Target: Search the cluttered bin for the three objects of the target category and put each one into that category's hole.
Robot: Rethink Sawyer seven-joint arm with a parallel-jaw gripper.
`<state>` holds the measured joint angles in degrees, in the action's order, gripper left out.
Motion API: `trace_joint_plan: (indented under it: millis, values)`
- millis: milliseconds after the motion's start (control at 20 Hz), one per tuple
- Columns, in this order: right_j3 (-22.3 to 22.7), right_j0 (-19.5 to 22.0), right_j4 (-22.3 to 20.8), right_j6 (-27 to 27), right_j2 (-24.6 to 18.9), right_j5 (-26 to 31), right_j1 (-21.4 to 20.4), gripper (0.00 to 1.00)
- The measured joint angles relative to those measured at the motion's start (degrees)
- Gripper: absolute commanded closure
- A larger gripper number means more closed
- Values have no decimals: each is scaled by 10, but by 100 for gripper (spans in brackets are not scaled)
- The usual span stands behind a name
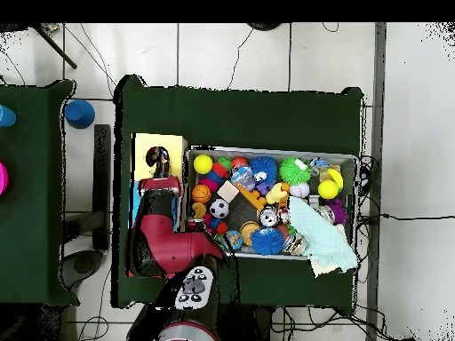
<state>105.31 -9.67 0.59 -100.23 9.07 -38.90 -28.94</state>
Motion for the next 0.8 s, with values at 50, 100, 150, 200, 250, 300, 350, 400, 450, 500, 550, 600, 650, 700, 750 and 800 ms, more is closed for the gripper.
trace_joint_plan:
  millis: [50,100,150,200,250,300,350,400,450,500,550,600,650,700,750,800]
  values:
    - [0,0,2,0,0,-4,2,100]
    - [0,0,4,0,0,-8,5,100]
    - [0,-1,7,0,0,-12,7,100]
    - [0,-1,11,0,0,-19,11,100]
    - [0,-2,13,0,0,-23,13,100]
    - [0,-2,17,0,-1,-29,16,100]
    - [0,-2,19,0,-1,-32,17,100]
    - [0,-2,21,0,-1,-35,19,100]
    - [0,-3,22,0,-1,-36,20,100]
    - [0,-3,23,0,-1,-36,20,100]
    - [0,-3,23,0,-1,-36,20,100]
    - [0,-3,24,0,-1,-36,20,100]
    - [0,-3,24,0,-1,-36,20,100]
    - [0,-3,24,0,-1,-36,20,100]
    - [0,-3,24,0,-1,-36,20,100]
    - [0,-3,24,0,-1,-36,20,100]
